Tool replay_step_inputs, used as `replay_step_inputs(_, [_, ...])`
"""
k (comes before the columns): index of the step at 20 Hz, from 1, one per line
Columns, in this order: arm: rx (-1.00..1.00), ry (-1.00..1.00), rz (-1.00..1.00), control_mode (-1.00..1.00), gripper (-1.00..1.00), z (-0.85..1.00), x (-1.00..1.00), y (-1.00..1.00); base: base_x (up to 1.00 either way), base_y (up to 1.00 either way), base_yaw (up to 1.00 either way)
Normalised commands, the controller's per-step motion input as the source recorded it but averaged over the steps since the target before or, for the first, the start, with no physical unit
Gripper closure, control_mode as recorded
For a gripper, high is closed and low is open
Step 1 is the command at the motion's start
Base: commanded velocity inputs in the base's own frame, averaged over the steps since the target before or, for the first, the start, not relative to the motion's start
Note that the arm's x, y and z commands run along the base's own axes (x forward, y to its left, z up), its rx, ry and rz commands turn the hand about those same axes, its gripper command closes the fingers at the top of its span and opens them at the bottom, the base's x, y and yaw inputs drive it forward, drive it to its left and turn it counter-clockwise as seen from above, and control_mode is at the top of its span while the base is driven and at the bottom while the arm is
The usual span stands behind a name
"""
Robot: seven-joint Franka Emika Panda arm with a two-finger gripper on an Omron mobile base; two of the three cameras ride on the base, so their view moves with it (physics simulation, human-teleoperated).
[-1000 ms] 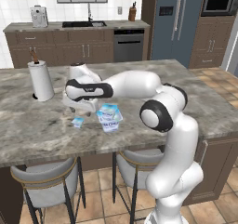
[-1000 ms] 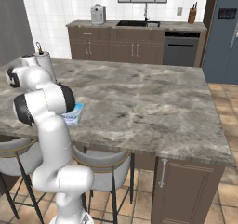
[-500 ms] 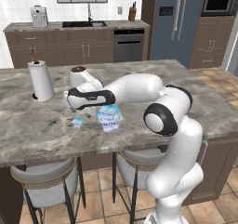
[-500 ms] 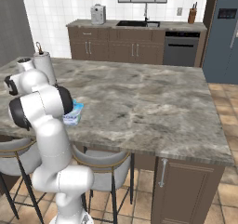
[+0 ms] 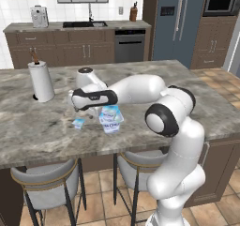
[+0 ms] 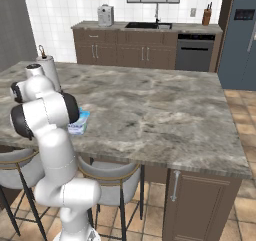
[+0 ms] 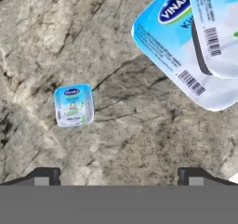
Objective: Stack the yogurt containers by placing the smaller containers on top of the larger containers.
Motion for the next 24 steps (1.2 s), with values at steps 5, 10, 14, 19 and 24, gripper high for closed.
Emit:
replay_step_inputs(5, [0.06,0.0,-0.01,-1.0,-1.0,-0.12,0.12,-0.01,0.0,0.0,0.0])
replay_step_inputs(10, [0.03,0.0,0.0,-1.0,-1.0,-0.14,0.0,0.03,0.0,0.0,0.0])
replay_step_inputs(14, [0.01,0.0,0.0,-1.0,-1.0,-0.12,0.03,0.09,0.0,0.0,0.0])
replay_step_inputs(19, [0.0,0.0,0.0,-1.0,-1.0,-0.15,0.06,0.07,0.0,0.0,0.0])
replay_step_inputs(24, [0.0,0.0,0.0,-1.0,-1.0,-0.18,0.16,0.05,0.0,0.0,0.0])
